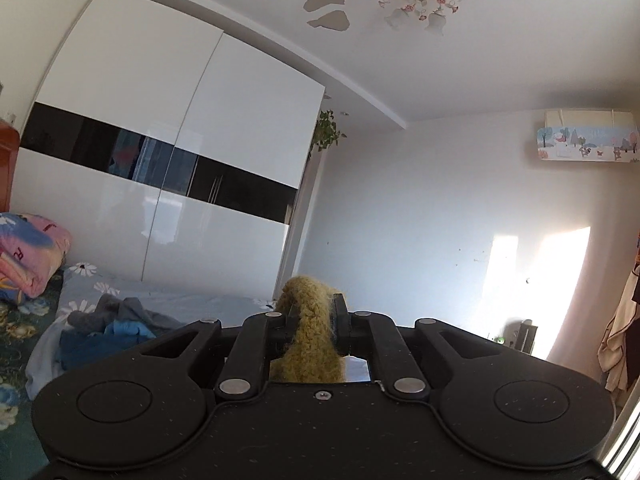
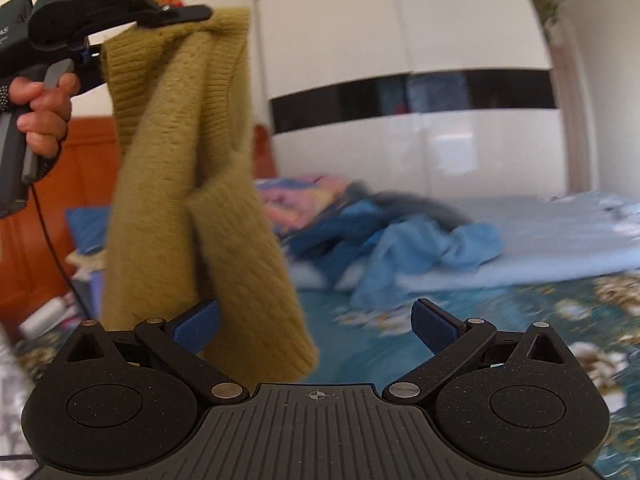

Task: Fold clothes
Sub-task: 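Hold the vest up with the left gripper while the right gripper grasps its hem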

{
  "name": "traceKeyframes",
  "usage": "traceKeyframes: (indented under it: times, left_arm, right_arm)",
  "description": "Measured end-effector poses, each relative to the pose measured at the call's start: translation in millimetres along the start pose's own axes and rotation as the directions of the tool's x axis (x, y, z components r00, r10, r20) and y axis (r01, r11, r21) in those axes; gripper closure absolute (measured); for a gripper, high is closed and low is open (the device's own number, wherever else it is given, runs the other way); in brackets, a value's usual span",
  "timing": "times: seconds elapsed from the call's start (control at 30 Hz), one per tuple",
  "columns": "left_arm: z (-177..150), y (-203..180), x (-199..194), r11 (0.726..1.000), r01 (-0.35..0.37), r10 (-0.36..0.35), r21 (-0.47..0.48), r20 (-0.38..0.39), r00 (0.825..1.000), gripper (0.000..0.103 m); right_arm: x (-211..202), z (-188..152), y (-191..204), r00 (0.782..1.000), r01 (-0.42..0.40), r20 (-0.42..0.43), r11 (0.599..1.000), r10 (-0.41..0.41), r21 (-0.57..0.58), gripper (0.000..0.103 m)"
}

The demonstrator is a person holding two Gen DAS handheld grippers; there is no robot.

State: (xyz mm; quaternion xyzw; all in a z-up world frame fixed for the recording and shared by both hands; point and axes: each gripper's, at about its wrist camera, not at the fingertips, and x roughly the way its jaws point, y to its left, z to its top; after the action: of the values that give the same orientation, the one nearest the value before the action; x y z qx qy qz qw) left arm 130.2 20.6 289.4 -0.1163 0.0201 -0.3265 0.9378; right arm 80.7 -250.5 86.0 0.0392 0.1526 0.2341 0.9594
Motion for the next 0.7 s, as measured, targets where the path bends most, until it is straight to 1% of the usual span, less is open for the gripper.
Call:
traceKeyframes:
  times: [0.07,0.13,0.27,0.33,0.43,0.57,0.7]
  left_arm:
    - [-5.3,0.7,-14.4,1.0,0.018,-0.018,0.001,-0.005,1.0,0.094]
    - [-5.6,0.0,-29.3,1.0,0.028,-0.028,0.008,-0.006,1.0,0.094]
    - [-4.9,2.8,-53.2,0.999,0.047,-0.047,0.016,-0.001,0.999,0.094]
    - [-4.9,4.9,-59.9,0.998,0.063,-0.063,0.017,-0.004,0.998,0.094]
    - [-4.8,8.0,-69.9,0.996,0.086,-0.086,0.018,-0.008,0.996,0.094]
    - [-5.6,10.5,-77.4,0.992,0.127,-0.126,0.017,-0.026,0.992,0.094]
    - [-9.1,11.4,-76.5,0.987,0.158,-0.157,0.018,-0.047,0.986,0.094]
  right_arm:
    - [15.5,-4.2,9.1,0.999,-0.021,-0.04,0.999,0.019,-0.048,0.0]
    - [28.4,-0.4,16.0,0.998,-0.04,-0.059,0.996,0.035,-0.077,0.0]
    - [48.6,13.5,16.3,0.998,-0.04,-0.049,0.993,0.034,-0.114,0.0]
    - [56.4,20.3,16.2,0.997,-0.05,-0.056,0.992,0.044,-0.112,0.0]
    - [70.4,25.9,18.8,0.994,-0.101,-0.059,0.988,0.095,-0.113,0.0]
    - [72.0,24.5,26.1,0.984,-0.172,-0.058,0.976,0.166,-0.131,0.0]
    - [73.8,20.8,27.9,0.974,-0.225,-0.064,0.97,0.219,-0.097,0.0]
